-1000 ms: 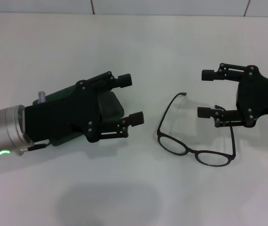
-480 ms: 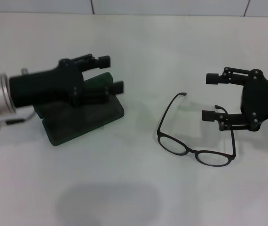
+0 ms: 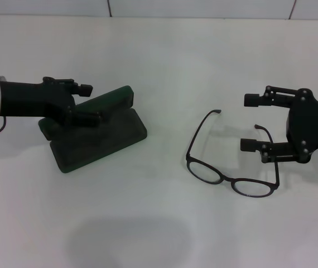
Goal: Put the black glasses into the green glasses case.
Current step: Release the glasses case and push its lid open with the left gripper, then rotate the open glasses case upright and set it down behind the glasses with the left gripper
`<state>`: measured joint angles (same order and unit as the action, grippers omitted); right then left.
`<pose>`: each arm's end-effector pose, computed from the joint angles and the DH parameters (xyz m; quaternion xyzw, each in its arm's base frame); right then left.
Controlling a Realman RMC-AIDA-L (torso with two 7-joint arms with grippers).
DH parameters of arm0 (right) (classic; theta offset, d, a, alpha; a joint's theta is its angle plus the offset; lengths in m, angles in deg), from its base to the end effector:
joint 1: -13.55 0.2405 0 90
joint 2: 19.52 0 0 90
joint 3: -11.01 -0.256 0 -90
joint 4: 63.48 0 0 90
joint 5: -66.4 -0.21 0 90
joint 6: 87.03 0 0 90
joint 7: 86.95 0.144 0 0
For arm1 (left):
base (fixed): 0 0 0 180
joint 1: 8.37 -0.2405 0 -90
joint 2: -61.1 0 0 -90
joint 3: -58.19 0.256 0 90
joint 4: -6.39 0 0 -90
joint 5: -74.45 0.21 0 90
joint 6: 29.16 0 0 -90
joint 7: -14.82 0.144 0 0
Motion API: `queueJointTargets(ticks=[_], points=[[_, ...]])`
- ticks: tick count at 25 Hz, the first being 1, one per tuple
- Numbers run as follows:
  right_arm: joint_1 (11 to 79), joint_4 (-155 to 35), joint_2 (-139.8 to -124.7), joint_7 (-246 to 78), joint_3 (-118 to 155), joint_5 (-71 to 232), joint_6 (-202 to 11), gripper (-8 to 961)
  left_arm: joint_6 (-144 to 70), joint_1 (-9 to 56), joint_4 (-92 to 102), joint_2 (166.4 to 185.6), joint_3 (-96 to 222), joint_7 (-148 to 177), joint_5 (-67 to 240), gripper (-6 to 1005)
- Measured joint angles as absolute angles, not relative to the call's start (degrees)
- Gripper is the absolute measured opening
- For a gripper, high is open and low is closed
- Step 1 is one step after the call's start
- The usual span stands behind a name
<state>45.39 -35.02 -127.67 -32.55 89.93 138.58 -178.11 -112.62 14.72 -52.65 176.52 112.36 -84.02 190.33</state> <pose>0.2231 0.3284 0.0078 -0.9457 -0.0222 0.3132 0.0843 -0.2691 0.3394 0.0490 -0.9446 -0.2459 -0.1133 0.1854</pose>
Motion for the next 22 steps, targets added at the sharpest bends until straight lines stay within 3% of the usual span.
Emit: queueJointTargets(ticks=[13, 15, 19, 22], points=[[44.87, -31.29, -128.88, -32.22, 90.35, 142.08, -178.54, 787, -104.83, 15.64, -53.26, 179.58, 112.33, -84.45, 200.92, 736], [44.84, -30.55, -129.18, -32.18, 90.36, 143.15, -179.13, 787, -104.38, 15.82, -53.28, 179.56, 112.33, -84.45, 200.69, 492], [45.22, -29.39, -129.84, -32.08, 90.37, 147.74, -182.44, 786, -103.94, 16.28, -54.4, 179.61, 112.36, -83.13, 199.43, 333], [45.63, -28.35, -131.31, -32.07, 90.38, 152.4, -184.36, 785, -103.91, 17.03, -55.89, 180.02, 112.72, -79.55, 199.16, 240]])
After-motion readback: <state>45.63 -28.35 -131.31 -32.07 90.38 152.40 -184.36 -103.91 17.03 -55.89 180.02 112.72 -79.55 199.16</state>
